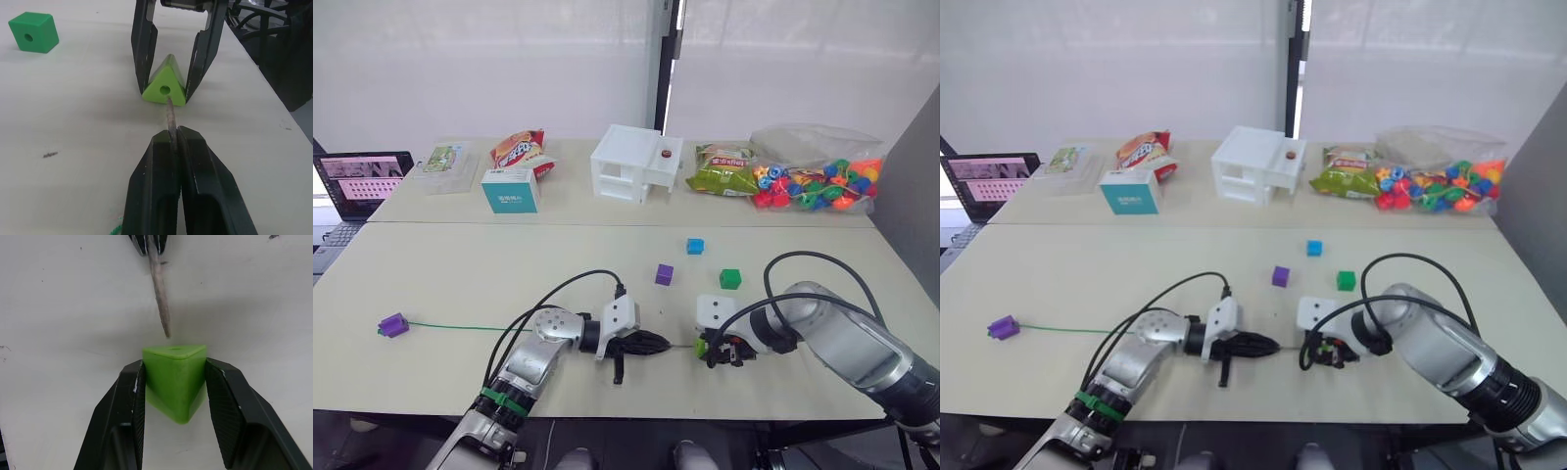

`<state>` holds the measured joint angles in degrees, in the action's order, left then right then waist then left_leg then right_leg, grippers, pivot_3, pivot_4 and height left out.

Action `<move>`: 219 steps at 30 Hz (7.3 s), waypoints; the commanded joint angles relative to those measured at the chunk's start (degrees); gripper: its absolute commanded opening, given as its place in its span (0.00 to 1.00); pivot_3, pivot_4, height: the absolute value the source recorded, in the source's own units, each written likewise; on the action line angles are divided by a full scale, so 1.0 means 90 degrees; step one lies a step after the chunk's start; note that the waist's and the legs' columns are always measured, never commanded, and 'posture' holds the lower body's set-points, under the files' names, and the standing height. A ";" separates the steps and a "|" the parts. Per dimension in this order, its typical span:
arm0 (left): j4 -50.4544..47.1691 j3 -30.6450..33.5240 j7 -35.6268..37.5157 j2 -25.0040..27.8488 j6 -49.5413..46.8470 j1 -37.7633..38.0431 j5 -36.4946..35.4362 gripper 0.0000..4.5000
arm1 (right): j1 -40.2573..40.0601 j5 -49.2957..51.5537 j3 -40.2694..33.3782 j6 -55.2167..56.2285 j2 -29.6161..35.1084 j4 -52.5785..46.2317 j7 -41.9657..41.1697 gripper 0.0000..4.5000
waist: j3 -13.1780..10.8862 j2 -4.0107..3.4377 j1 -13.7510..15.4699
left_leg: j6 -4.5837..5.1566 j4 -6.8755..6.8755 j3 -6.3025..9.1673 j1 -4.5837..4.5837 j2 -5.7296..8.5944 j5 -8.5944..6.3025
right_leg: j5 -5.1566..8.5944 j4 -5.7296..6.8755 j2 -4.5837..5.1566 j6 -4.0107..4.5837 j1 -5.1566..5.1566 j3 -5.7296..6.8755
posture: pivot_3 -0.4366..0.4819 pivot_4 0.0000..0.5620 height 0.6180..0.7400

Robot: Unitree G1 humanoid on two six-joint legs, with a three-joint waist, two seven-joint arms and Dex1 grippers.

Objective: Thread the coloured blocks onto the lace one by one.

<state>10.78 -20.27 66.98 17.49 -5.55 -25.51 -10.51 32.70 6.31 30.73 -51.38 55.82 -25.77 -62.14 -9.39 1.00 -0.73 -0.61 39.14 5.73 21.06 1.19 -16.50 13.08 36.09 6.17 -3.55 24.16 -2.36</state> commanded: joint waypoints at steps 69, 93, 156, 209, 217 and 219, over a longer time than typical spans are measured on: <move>0.0416 -0.0405 -0.0035 -0.0268 0.0319 -0.0557 0.0565 0.00 | -0.0267 -0.0153 -0.0227 -0.0031 -0.0241 -0.0139 -0.0026 0.29 | 0.0001 0.0004 -0.0031 | 0.0000 -0.0002 0.0005 -0.0002 -0.0002 0.0000 | 0.0000 0.0003 -0.0005 0.0000 0.0000 0.0001 | 0.48 0.27 1.00; 0.0001 -0.0203 0.0278 0.0005 -0.0268 -0.0293 0.0209 0.83 | -0.0448 0.0444 -0.0786 -0.0636 0.0056 -0.0700 -0.0202 0.82 | 0.0001 0.0004 0.0013 | 0.0001 -0.0003 0.0006 0.0004 -0.0001 0.0000 | 0.0000 -0.0001 -0.0004 0.0000 0.0004 0.0001 | 0.48 0.27 1.00; 0.0042 -0.0357 -0.0124 0.0465 -0.0417 -0.0745 0.1017 0.30 | -0.1277 0.0254 -0.1177 0.1000 0.0279 0.0519 0.0257 0.00 | 0.0010 0.0020 -0.0088 | 0.0001 0.0007 -0.0001 -0.0024 -0.0006 0.0000 | -0.0001 0.0003 -0.0009 -0.0004 -0.0021 -0.0002 | 0.48 0.27 1.00; 0.0095 0.1458 0.1249 0.1288 -0.0455 -0.1411 -0.0712 0.99 | -0.0315 -0.0140 -0.0804 0.0959 -0.0433 0.0564 -0.0478 0.00 | -0.0006 0.0046 -0.0184 | 0.0004 -0.0004 0.0013 0.0014 -0.0013 -0.0003 | 0.0008 0.0072 -0.0008 0.0008 0.0031 0.0016 | 0.48 0.27 1.00; 0.0246 0.0595 0.0510 -0.0443 -0.0274 -0.0865 -0.0521 0.99 | -0.0229 -0.0113 -0.0731 0.0863 -0.0448 0.0367 -0.0600 0.00 | -0.0005 0.0045 -0.0174 | 0.0005 -0.0002 0.0009 0.0011 -0.0007 -0.0003 | 0.0007 0.0066 -0.0005 0.0008 0.0029 0.0012 | 0.48 0.27 1.00; 0.0362 0.0343 0.0505 -0.0501 -0.0107 -0.0787 -0.0295 0.99 | -0.0249 -0.0113 -0.0754 0.0830 -0.0440 0.0329 -0.0599 0.00 | -0.0005 0.0045 -0.0145 | 0.0004 0.0003 0.0009 0.0011 -0.0006 -0.0002 | 0.0007 0.0057 -0.0004 0.0008 0.0027 0.0011 | 0.48 0.27 1.00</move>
<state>14.43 -16.08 71.88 12.97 -7.78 -32.74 -14.02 30.18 4.88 24.52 -43.56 51.44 -20.98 -67.41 -9.43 1.41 -2.04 -0.58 39.17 5.81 21.15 1.14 -16.52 13.14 36.50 6.14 -3.48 24.38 -2.26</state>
